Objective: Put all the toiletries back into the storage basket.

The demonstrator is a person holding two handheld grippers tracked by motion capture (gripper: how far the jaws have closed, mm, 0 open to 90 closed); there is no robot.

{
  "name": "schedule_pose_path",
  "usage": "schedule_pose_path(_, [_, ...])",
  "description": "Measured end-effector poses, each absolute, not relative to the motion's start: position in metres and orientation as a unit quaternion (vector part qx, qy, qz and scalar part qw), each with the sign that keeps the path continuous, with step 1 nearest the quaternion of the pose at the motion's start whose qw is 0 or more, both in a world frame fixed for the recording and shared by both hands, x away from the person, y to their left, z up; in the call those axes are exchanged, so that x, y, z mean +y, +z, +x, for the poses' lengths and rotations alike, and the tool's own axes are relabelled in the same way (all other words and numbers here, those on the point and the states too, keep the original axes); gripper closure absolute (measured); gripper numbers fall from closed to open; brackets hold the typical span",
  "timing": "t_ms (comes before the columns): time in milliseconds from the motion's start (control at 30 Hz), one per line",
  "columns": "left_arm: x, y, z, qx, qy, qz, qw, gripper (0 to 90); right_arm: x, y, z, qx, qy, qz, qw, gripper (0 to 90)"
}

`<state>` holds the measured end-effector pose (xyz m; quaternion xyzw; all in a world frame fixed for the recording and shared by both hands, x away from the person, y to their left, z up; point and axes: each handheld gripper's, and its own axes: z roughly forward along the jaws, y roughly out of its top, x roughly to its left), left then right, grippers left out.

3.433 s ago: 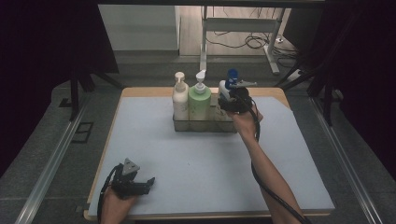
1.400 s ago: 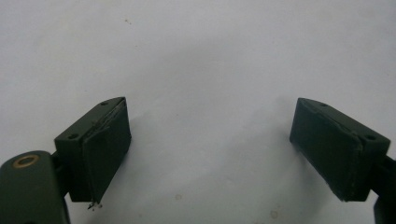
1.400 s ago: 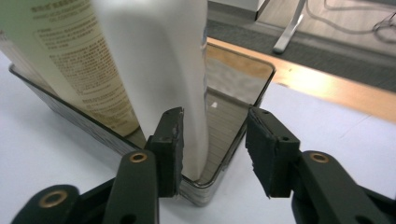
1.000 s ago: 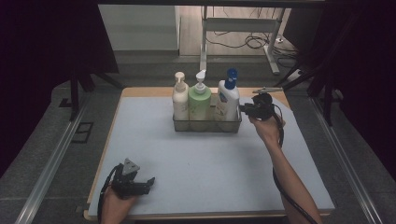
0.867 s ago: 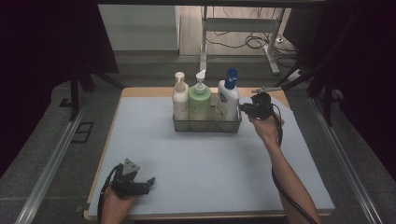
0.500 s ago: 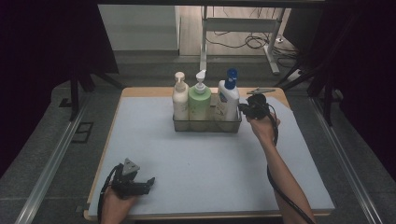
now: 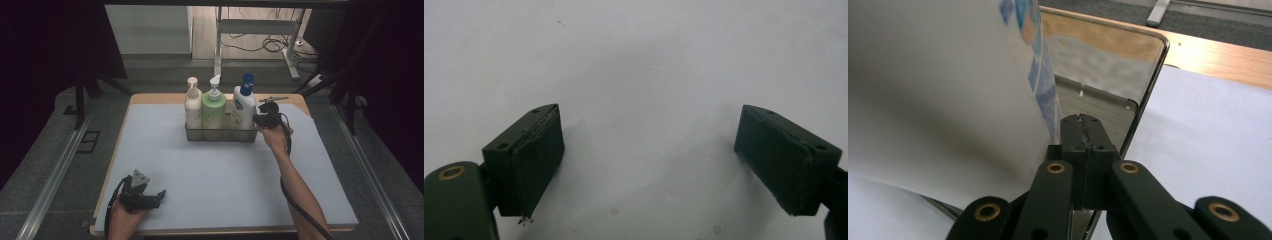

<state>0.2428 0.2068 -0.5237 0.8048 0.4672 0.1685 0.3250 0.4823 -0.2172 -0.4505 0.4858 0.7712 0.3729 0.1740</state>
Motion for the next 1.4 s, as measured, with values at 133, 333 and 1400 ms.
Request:
schedule_pose_path(133, [0.207, -0.524, 0.243, 0.467, 0.168, 0.805, 0.325, 12.3, -0.217, -0.454, 0.483, 0.772, 0.369, 0.49, 0.169, 89.4])
schedule_pose_path(333, [0.207, -0.524, 0.243, 0.467, 0.169, 0.805, 0.325, 12.3, -0.216, -0.455, 0.483, 0.774, 0.366, 0.49, 0.165, 89.4])
schedule_pose_path(1400, [0.207, -0.524, 0.243, 0.467, 0.168, 0.805, 0.325, 12.3, -0.196, -0.462, 0.485, 0.786, 0.36, 0.478, 0.156, 87.6])
